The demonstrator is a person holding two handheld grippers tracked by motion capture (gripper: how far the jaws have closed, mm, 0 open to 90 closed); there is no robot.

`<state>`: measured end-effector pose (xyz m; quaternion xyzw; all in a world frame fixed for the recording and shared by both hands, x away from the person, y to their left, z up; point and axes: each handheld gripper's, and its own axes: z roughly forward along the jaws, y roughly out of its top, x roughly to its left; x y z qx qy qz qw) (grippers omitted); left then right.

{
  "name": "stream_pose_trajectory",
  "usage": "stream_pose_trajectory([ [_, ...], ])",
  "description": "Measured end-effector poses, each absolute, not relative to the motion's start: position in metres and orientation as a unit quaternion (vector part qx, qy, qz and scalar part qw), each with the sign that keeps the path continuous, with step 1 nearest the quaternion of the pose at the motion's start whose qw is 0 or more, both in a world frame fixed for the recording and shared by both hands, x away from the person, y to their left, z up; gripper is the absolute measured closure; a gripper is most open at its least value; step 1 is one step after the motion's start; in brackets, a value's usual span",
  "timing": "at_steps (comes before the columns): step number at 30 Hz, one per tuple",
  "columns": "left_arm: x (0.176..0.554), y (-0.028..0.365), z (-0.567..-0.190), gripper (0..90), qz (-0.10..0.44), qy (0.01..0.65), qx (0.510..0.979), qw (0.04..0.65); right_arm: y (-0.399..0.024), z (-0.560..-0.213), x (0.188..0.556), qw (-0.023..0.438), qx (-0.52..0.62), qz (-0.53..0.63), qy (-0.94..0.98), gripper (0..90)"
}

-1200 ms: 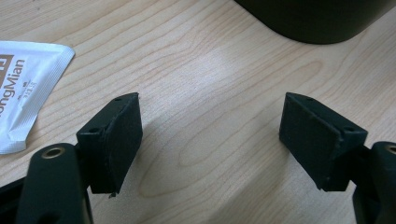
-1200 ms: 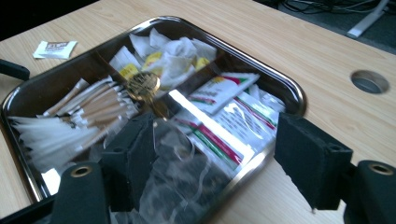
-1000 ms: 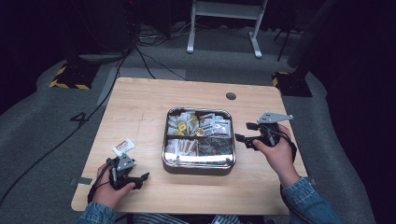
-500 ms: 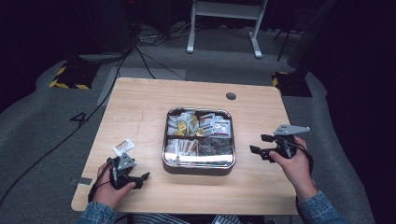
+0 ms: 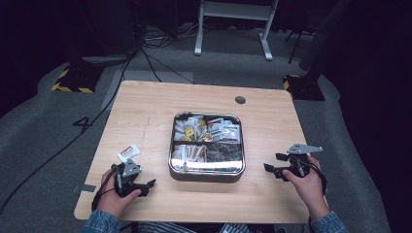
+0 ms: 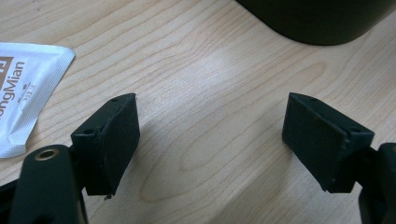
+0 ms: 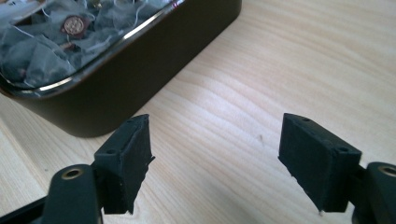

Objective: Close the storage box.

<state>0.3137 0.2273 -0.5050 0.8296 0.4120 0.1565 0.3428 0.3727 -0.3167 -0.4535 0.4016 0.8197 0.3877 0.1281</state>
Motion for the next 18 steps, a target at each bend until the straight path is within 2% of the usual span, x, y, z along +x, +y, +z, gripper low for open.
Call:
stream_pose_trajectory([
  [18,0.314,0.227,-0.505,19.6,0.157,0.412,0.83,0.343,-0.315,-0.49,0.365,0.121,0.403,0.344,0.839,20.9],
])
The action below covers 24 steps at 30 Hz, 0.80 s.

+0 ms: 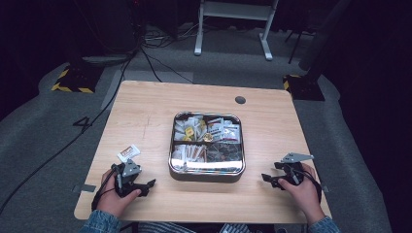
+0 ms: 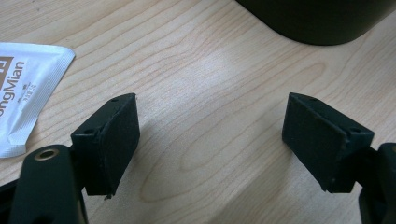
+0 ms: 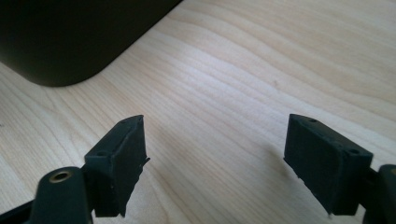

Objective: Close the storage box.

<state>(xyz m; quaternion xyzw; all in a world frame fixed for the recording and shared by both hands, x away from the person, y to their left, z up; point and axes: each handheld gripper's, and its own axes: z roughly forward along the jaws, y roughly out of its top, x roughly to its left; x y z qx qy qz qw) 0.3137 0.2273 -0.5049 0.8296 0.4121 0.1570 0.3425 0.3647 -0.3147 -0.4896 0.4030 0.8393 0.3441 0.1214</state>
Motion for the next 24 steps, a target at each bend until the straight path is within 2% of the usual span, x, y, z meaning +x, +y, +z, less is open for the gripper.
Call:
stream_pose_trajectory([
  [8,0.314,0.227,-0.505,19.6,0.156,0.412,0.83,0.342,-0.312,-0.498,0.359,0.132,0.382,0.355,0.843,16.6],
  [13,0.314,0.227,-0.505,19.6,0.157,0.412,0.829,0.343,-0.311,-0.505,0.356,0.162,0.365,0.365,0.841,13.3],
  [24,0.314,0.227,-0.505,19.5,0.157,0.412,0.83,0.343,-0.309,-0.506,0.357,0.158,0.363,0.363,0.844,9.2],
])
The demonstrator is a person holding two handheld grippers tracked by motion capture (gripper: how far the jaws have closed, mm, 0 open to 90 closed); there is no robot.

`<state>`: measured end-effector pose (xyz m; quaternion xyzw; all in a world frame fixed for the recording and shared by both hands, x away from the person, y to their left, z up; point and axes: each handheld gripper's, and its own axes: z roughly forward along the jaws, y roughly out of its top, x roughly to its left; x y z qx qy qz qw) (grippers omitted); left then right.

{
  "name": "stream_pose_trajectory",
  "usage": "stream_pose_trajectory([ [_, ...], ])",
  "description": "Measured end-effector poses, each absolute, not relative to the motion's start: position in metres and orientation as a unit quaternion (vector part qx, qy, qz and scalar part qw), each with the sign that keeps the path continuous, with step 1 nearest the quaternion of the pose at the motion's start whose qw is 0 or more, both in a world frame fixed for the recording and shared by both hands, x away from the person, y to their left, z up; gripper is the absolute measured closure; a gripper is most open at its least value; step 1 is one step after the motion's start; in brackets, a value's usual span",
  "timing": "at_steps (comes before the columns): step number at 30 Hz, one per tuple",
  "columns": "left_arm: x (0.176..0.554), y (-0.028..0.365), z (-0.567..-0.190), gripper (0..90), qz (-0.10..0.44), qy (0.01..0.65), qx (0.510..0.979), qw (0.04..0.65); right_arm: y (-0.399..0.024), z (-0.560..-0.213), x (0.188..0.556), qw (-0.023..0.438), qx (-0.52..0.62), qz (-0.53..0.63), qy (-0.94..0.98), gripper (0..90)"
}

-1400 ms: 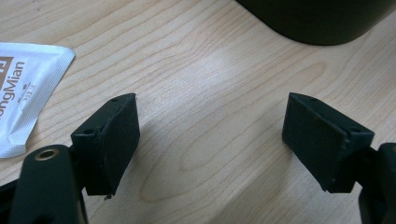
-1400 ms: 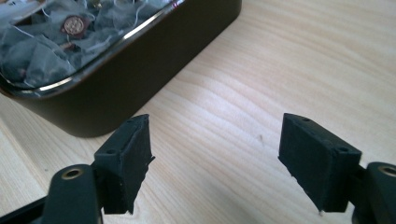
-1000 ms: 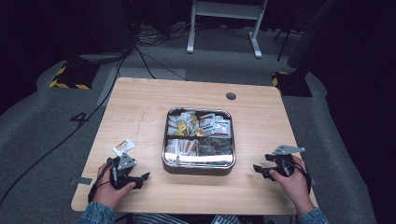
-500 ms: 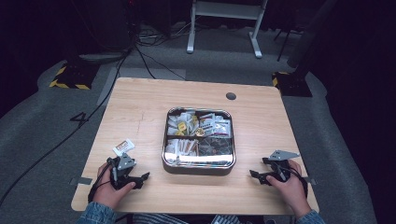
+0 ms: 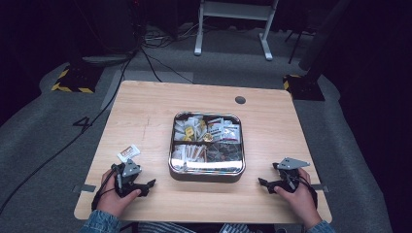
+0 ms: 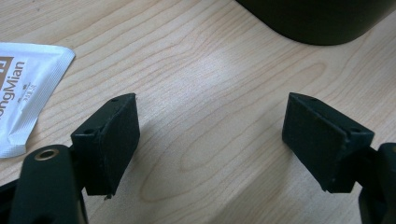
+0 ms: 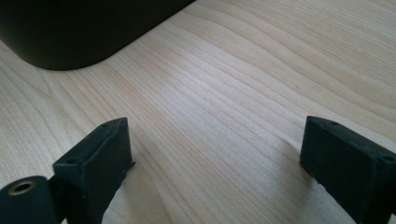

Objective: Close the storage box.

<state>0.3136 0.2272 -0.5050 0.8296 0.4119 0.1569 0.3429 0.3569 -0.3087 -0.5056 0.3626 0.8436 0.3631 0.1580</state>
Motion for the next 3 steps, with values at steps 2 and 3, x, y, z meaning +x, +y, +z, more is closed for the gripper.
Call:
stream_pose_trajectory([
  [2,0.3136,0.2272,-0.505,19.6,0.157,0.412,0.83,0.343,-0.3085,-0.5056,0.3568,0.158,0.363,0.363,0.843,9.2],
  [3,0.3136,0.2272,-0.505,19.6,0.157,0.412,0.83,0.343,-0.3083,-0.5056,0.3567,0.158,0.364,0.363,0.843,9.2],
])
